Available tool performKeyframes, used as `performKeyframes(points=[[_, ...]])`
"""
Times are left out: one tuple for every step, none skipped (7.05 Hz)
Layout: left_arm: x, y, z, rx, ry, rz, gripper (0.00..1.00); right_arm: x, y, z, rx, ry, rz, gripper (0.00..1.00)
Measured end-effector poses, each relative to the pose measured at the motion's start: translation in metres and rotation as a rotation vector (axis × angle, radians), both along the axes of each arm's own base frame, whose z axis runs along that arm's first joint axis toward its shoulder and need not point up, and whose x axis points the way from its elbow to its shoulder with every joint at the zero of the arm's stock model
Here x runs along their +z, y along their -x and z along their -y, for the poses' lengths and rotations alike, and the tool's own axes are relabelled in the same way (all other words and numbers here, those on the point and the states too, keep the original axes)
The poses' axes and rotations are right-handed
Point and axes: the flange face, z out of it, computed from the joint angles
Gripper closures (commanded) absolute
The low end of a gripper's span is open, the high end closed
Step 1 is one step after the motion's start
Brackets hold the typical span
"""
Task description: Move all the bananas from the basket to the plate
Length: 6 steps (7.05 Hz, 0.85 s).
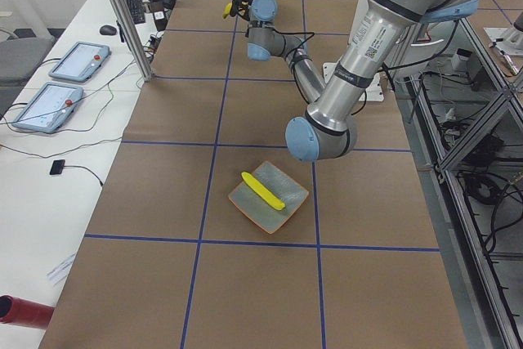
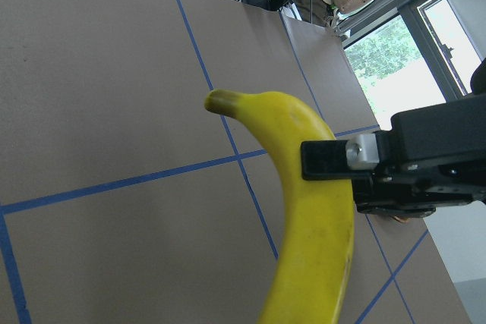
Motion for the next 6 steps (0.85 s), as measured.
performKeyframes(points=[[0.000,-0.001,-0.001,0.002,0.000,0.000,0.01,-0.005,0.004,-0.004,-0.004,-0.005,0.005,1.00],[0.000,-0.002,-0.002,0.006,-0.001,0.001,0.01,-0.011,0.007,-0.007,-0.009,-0.012,0.012,1.00],[0.000,-0.006,-0.005,0.013,-0.002,0.001,0.12,-0.016,0.009,-0.009,-0.013,-0.018,0.019,1.00],[0.000,-0.010,-0.009,0.023,-0.004,-0.001,0.52,-0.019,0.010,-0.010,-0.016,-0.022,0.023,1.00],[-0.001,-0.014,-0.015,0.035,-0.008,-0.006,1.00,-0.021,0.011,-0.010,-0.017,-0.024,0.026,0.52],[-0.001,-0.019,-0.021,0.049,-0.011,-0.011,1.00,-0.021,0.011,-0.010,-0.017,-0.028,0.026,0.01]])
